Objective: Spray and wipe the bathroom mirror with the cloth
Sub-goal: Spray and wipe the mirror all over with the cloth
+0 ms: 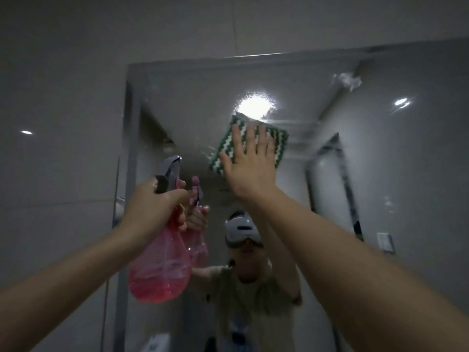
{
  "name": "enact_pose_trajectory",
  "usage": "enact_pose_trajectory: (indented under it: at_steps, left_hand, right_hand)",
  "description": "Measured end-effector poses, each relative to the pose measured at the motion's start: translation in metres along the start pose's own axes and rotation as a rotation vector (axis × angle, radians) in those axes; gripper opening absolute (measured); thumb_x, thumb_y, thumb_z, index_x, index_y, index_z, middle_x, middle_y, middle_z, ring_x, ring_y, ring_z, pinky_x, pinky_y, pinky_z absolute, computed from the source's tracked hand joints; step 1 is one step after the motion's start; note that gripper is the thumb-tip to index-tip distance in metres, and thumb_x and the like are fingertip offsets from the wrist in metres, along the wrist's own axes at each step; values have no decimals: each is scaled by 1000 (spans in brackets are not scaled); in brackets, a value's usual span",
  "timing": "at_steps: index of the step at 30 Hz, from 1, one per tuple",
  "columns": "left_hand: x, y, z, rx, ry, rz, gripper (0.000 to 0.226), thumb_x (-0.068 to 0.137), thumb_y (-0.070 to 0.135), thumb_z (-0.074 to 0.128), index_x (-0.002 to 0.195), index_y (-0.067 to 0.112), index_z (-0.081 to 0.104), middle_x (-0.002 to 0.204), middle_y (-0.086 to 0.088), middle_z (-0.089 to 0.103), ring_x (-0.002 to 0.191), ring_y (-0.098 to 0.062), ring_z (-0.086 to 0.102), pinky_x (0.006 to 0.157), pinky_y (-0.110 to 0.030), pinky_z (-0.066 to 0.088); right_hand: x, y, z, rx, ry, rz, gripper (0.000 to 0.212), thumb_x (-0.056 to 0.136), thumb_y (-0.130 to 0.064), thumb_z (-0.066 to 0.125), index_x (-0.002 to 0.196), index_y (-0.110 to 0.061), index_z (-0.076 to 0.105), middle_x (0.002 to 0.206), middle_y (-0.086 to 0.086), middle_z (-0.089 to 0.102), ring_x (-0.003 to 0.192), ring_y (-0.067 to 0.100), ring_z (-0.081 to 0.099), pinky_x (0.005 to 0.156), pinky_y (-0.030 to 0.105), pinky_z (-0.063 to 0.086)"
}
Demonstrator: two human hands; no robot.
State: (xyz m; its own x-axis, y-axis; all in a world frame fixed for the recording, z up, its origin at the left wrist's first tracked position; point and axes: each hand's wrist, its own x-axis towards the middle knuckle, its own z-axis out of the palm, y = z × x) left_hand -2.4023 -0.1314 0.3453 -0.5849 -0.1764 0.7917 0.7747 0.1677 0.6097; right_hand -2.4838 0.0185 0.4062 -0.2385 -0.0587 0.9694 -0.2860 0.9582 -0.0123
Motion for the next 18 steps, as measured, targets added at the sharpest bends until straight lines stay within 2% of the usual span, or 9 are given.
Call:
enact_pose_trajectory:
  at_steps: [5, 8, 11, 14, 18]
  left_hand:
    - [6, -5, -62, -31, 19, 76, 11, 72, -5, 63, 78, 1, 57, 39, -4, 44, 33, -18, 40, 37, -24, 39]
    - [4, -17, -100, -8, 58, 59, 15, 78, -9, 59, 92, -3, 58, 40, -3, 44, 31, -16, 41, 33, -23, 38]
    - [2, -29, -120, -18, 80, 18, 22, 82, -13, 50, 101, -4, 58, 38, -2, 43, 30, -13, 40, 30, -24, 36]
    - [1, -34, -116, -69, 108, -7, 23, 83, -11, 50, 104, -6, 58, 36, -2, 41, 30, -13, 39, 31, -23, 36]
    - [-7, -30, -89, -144, 80, -28, 27, 78, -3, 56, 104, -9, 58, 38, -6, 40, 32, -17, 38, 33, -23, 36]
  right_hand:
    - [5, -82, 23, -25, 2, -85, 63, 101, -50, 15, 152, -23, -11, 157, 12, -19, 144, 31, -20, 107, 40, -22]
    - [2, -112, 33, -13, -17, -114, 63, 102, -49, 16, 152, -22, -10, 157, 11, -20, 144, 31, -21, 106, 39, -24]
    - [-6, -131, 40, -15, -112, -191, 63, 102, -49, 16, 151, -23, -13, 157, 8, -24, 143, 28, -25, 111, 39, -20]
    - [-7, -122, 37, -39, -192, -317, 62, 102, -50, 17, 151, -28, -11, 157, 2, -23, 143, 22, -24, 116, 40, -9]
    - [-6, -77, 20, -133, -220, -423, 60, 101, -52, 17, 150, -34, -11, 158, -4, -19, 145, 16, -19, 116, 36, -5]
